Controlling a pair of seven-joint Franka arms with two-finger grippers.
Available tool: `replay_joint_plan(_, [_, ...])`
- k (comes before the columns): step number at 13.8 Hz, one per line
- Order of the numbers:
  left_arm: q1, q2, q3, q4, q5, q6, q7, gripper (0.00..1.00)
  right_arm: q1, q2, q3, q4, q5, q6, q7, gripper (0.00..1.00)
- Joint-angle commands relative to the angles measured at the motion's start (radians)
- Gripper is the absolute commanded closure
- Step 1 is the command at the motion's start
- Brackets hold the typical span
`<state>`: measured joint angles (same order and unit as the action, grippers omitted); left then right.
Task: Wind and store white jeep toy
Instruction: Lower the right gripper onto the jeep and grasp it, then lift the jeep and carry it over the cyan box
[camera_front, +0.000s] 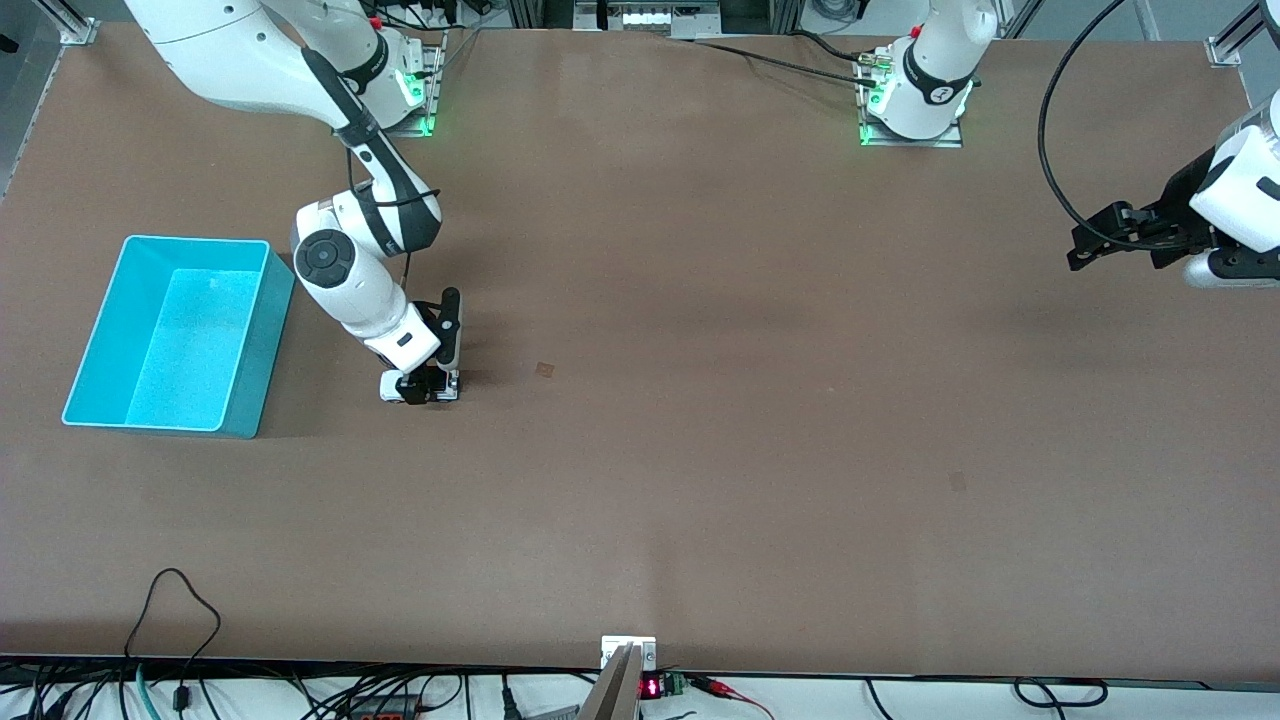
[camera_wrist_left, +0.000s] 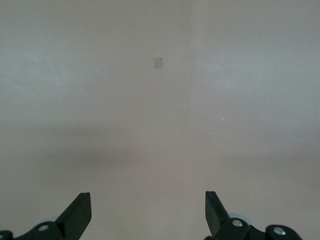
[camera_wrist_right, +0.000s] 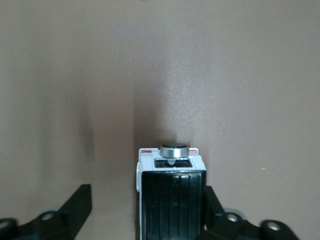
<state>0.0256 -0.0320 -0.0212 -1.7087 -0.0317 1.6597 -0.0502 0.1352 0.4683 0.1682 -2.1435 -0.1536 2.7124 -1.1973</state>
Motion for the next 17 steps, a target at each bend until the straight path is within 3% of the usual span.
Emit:
replay_joint_plan(1, [0.007,-0.019,-0.003,-0.014,-0.001,-0.009,0.010,0.00,0.001,0.023,0.000,0.027,-0.003,0.007,0.001,0.61])
replay_joint_plan(3, [0.007,-0.019,-0.002,-0.014,-0.001,-0.008,0.010,0.00,-0.002,0.019,0.000,0.027,-0.001,0.004,0.004,0.99])
replay_joint_plan(8, [0.007,-0.019,-0.002,-0.012,-0.001,-0.008,0.010,0.00,-0.006,-0.048,-0.001,0.033,0.003,-0.029,0.171,1.00])
replay_joint_plan(13, [0.005,-0.019,-0.002,-0.012,-0.001,-0.008,0.010,0.00,-0.069,-0.187,-0.016,0.096,0.009,-0.285,0.467,1.00])
replay_joint_plan(17, [0.005,-0.022,-0.009,-0.011,-0.002,-0.014,0.010,0.00,-0.069,-0.298,-0.136,0.094,0.009,-0.414,0.679,1.00])
